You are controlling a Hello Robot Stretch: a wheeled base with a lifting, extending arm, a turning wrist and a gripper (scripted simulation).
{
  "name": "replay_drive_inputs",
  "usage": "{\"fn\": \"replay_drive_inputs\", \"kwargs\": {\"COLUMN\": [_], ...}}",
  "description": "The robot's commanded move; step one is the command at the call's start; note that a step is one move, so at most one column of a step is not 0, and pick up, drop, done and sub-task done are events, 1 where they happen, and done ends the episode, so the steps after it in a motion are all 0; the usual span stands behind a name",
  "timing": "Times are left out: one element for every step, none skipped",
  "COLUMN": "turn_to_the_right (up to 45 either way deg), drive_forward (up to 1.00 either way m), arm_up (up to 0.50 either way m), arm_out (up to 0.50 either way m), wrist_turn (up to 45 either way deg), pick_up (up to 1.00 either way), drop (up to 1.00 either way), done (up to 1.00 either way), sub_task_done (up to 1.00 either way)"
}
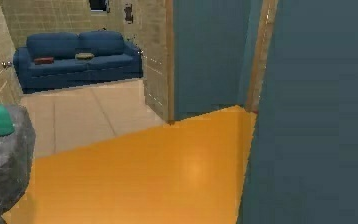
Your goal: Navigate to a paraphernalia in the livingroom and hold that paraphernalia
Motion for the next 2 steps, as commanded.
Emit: {"fn": "replay_drive_inputs", "kwargs": {"turn_to_the_right": [0.0,-27.0], "drive_forward": [0.60,0.00], "arm_up": [0.00,0.00], "arm_out": [0.00,0.00], "wrist_turn": [0.0,0.0], "pick_up": [0.00,0.00], "drop": [0.00,0.00], "done": [0.00,0.00], "sub_task_done": [0.00,0.00]}}
